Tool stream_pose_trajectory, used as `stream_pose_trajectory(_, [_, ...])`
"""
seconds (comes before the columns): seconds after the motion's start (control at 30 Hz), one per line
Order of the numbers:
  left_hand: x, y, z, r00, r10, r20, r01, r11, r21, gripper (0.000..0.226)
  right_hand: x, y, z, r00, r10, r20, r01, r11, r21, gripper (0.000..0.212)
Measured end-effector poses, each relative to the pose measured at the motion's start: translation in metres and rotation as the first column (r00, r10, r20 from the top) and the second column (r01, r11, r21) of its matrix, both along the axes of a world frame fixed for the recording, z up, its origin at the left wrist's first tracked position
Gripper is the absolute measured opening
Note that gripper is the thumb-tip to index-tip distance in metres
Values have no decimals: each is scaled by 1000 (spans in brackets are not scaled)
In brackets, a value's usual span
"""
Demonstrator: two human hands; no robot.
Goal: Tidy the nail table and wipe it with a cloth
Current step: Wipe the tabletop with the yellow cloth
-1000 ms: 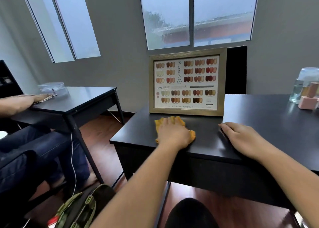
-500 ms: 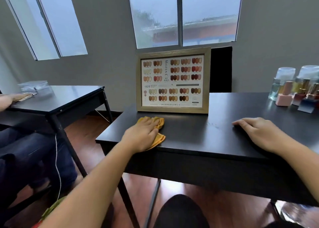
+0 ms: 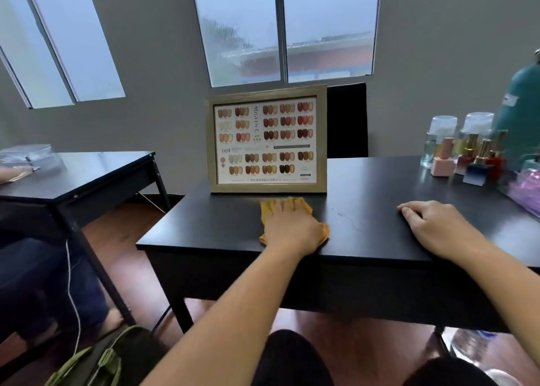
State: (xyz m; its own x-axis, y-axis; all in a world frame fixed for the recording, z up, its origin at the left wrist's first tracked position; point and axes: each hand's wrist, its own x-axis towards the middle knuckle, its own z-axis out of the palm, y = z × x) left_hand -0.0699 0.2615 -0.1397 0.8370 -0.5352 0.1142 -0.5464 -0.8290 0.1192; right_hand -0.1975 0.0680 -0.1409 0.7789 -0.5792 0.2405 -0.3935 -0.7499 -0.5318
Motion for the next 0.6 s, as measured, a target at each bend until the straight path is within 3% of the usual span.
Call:
stream_pose_trajectory(0.2, [-57,-84,0,967,-250,-60,249,968,-11,68,-4,-5,-2,999,-5,50,5,1000,-2,30])
stream_pose_trajectory(0.4, [-49,-84,-5,895,-445,-24,444,895,-48,56,-7,-4,-1,994,23,107,-24,1000,12,29])
stream_pose_trajectory(0.6, [-7,-30,-4,919,-391,-47,389,920,-54,53,-8,-3,1,995,3,96,-9,998,66,30])
